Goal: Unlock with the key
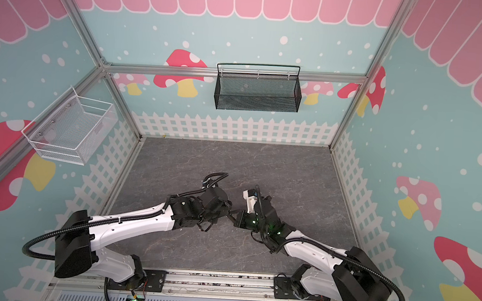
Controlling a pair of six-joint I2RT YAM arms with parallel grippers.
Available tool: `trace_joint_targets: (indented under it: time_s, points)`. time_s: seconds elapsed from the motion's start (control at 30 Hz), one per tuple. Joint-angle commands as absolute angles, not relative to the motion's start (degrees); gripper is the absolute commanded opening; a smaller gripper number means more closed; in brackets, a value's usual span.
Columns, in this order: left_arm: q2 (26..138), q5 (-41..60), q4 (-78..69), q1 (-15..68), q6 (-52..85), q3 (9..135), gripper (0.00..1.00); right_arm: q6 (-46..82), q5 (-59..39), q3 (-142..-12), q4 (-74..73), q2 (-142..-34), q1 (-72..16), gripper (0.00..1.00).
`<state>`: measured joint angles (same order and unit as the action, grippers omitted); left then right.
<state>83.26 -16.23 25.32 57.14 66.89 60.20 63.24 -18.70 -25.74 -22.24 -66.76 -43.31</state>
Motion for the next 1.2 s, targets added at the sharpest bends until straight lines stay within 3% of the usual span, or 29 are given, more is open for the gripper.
trace_joint_targets:
  time_s: [0.0,0.33,0.8,1.17]
  points:
    - [80.88,-12.84,26.16,59.41,69.07,58.52,0.00,63.14,-13.19,-28.64,-27.91,-65.30,-42.45,0.00]
    - [78.34,-12.52,20.74,58.18,71.80,54.50,0.00,58.72,-23.24,-30.20,-33.66,-65.83,-42.45,0.00]
    - [73.48,-13.70,13.96,56.94,74.44,47.88,0.00,64.51,-35.68,-29.13,-47.33,-67.73,-42.45,0.00]
    - [71.57,-13.76,7.04,56.77,75.65,44.57,0.00,69.74,-37.82,-27.74,-55.36,-68.05,-42.36,0.00]
